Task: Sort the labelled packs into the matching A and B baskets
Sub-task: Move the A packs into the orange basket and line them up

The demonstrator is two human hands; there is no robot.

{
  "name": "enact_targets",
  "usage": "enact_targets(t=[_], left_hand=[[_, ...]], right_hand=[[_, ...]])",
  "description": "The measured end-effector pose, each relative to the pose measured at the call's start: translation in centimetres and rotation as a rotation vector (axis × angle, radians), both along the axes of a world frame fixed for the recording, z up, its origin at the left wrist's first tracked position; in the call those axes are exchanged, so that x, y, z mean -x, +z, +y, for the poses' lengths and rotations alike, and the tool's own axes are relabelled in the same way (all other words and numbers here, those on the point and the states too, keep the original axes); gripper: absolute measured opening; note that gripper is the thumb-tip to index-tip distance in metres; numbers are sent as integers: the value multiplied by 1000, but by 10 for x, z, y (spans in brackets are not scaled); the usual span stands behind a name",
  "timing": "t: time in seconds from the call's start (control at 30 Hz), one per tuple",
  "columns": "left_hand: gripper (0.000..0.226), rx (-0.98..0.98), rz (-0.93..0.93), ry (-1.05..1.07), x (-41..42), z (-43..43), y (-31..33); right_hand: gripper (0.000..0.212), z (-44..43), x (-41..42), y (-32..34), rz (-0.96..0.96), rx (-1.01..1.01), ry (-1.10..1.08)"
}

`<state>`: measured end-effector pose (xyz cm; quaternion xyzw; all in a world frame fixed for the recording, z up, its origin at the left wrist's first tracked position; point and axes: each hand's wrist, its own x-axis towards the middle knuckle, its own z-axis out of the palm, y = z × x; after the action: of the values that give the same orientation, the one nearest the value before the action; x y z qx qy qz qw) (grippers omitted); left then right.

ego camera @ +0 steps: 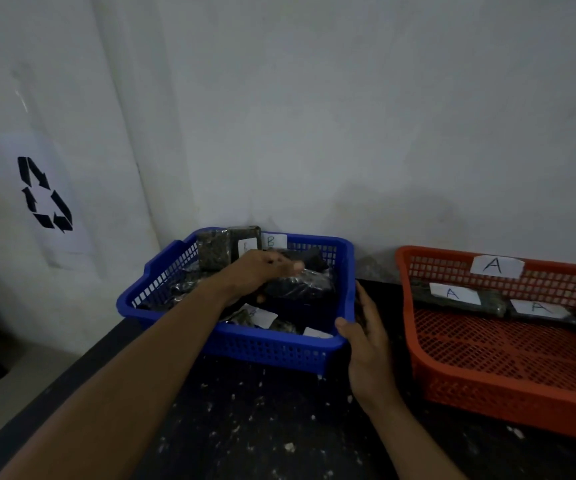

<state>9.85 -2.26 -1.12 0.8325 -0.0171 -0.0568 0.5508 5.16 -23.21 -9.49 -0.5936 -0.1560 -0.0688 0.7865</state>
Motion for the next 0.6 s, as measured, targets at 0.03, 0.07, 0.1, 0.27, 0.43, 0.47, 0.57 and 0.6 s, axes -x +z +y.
enact_targets(t=[0.03,0.07,0.1,0.27,0.43,0.47,0.57,0.6], left_hand=[[31,-19,9,-63,1,1,0],[31,-35,18,-104,1,1,-1],[32,-30,20,-112,1,2,-2],[43,160,-36,70,-3,-1,2],[73,100,-119,197,-5,-3,4],[73,102,-132,203,-5,-3,3],[75,103,-154,196,-5,-1,1],[74,100,-173,195,-4,-2,2]], right_hand=[[60,0,0,0,3,6,-2],[61,0,0,1,6,11,-2],[62,0,0,1,7,13,-2],[62,0,0,0,0,25,-7],[64,0,0,1,-5,33,-11],[64,0,1,1,-4,37,-11],[63,-1,1,1,-5,35,-6],[62,-1,1,2,-4,34,-8]])
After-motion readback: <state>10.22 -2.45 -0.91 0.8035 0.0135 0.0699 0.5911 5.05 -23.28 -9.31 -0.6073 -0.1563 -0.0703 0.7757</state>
